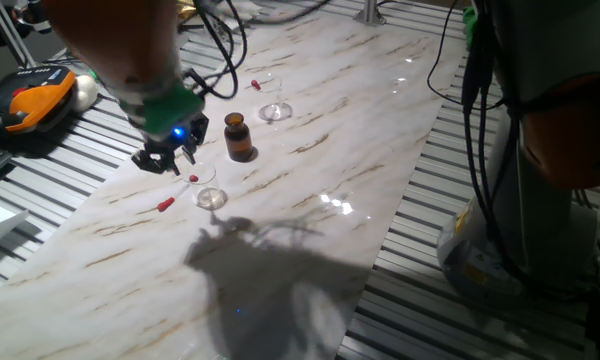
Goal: Transfer liquid using a dropper
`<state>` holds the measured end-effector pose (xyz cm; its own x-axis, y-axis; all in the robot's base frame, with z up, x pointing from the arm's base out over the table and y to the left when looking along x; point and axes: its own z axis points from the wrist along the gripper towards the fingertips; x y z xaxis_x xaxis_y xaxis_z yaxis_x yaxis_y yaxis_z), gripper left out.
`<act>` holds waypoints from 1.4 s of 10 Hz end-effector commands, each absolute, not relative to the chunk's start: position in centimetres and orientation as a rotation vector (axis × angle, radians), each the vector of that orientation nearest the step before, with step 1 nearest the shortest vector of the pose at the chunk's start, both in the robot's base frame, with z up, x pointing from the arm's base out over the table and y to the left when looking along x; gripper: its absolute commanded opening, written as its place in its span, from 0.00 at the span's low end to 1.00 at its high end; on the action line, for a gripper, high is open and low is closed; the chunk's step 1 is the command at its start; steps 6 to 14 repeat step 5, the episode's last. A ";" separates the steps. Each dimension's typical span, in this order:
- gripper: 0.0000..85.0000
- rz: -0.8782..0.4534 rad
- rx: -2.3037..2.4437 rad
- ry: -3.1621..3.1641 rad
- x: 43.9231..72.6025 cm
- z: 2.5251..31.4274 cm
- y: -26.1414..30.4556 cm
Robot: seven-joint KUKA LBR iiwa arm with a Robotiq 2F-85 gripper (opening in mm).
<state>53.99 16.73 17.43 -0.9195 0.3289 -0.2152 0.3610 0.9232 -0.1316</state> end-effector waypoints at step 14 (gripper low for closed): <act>0.40 -0.231 0.565 2.940 53.5 19.3 16.8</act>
